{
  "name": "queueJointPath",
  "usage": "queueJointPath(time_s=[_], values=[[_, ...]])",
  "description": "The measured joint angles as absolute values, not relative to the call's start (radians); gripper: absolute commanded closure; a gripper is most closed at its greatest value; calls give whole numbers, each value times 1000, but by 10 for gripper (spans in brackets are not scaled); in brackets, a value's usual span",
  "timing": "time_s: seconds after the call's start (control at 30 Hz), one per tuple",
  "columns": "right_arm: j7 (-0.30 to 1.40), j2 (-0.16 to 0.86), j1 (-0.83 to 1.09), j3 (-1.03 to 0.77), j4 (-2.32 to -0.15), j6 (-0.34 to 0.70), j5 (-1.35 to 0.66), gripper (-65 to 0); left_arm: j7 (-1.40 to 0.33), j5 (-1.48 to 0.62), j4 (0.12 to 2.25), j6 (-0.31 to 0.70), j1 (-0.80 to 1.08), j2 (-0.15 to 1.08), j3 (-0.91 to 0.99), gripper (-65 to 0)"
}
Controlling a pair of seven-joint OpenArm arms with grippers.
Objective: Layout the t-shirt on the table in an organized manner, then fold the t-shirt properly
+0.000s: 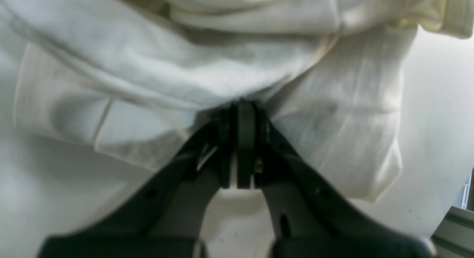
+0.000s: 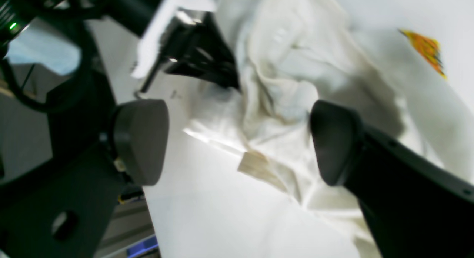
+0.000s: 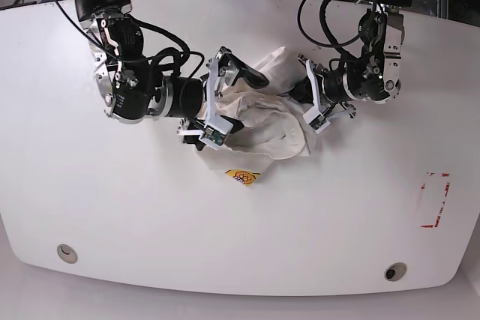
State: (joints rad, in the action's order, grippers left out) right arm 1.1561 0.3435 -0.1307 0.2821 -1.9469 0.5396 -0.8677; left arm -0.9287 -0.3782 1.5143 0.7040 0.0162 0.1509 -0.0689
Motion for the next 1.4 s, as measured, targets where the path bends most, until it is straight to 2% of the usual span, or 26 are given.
queueJointPath(time_s=[0.13, 0.37, 0.5, 0.6, 0.7, 0.73, 0.83, 1.07, 1.27, 1.4], values=[[1089, 363, -155, 336, -1925, 539, -810, -575, -929, -378, 1514, 704, 16, 151, -69, -11], [1093, 337, -152, 336, -1900, 545, -636, -575, -929, -378, 1514, 704, 17, 151, -69, -11], [1087, 314, -152, 340, -1900, 616, -555, -566, -929, -378, 1514, 704, 17, 151, -69, -11], [1081, 310, -151, 342, -1900, 657, -520, -491, -928, -379, 1514, 704, 17, 151, -69, -11], [1081, 313, -149, 340, -1900, 675, -480, -380, -929, -378, 1514, 704, 17, 151, -69, -11], [1081, 313, -149, 340, -1900, 682, -469, -319, -929, -378, 1514, 704, 17, 151, -69, -11], [1084, 313, -149, 339, -1897, 693, -465, -246, -929, -379, 1514, 704, 17, 151, -69, -11], [1051, 310, -146, 339, -1896, 694, -466, -222, -929, -378, 1514, 704, 17, 151, -69, -11], [1051, 310, -145, 339, -1888, 693, -467, -17, -929, -378, 1514, 704, 17, 150, -69, -11], [1051, 308, -141, 340, -1889, 694, -470, -3, -929, -379, 1514, 704, 17, 151, -69, -11]])
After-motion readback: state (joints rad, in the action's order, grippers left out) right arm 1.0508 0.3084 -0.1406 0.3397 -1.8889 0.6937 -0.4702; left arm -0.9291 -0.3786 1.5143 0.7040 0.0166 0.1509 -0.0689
